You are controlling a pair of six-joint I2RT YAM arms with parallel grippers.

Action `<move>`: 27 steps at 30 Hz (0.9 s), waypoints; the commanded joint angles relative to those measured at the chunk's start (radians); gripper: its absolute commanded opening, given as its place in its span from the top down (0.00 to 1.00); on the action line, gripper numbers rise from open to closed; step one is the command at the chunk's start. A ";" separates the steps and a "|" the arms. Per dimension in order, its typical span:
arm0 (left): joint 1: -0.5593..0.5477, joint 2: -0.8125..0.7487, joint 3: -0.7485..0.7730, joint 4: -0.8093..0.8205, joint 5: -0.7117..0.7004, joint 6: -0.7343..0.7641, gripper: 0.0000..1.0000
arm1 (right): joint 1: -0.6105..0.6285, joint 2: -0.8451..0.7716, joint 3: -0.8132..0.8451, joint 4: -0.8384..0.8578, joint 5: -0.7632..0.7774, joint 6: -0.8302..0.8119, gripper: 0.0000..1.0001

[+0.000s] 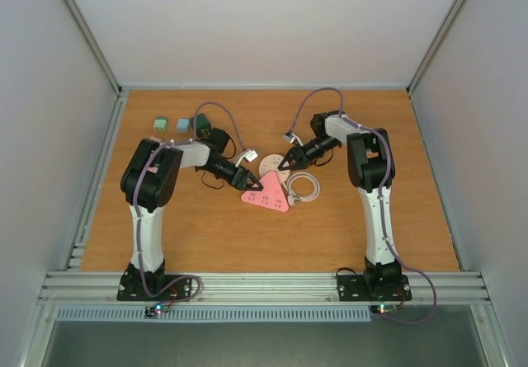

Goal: Pull the plug off the socket

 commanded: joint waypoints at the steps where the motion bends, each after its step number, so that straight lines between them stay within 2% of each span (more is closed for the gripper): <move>1: -0.007 0.029 0.004 -0.001 0.072 0.046 0.39 | 0.017 -0.036 -0.012 -0.004 0.070 -0.037 0.73; 13: -0.067 0.036 -0.028 0.018 0.104 0.074 0.55 | 0.020 -0.037 -0.015 -0.003 0.069 -0.036 0.75; 27: -0.067 -0.045 -0.138 0.177 0.049 0.022 0.72 | 0.020 -0.039 -0.018 0.005 0.085 -0.027 0.77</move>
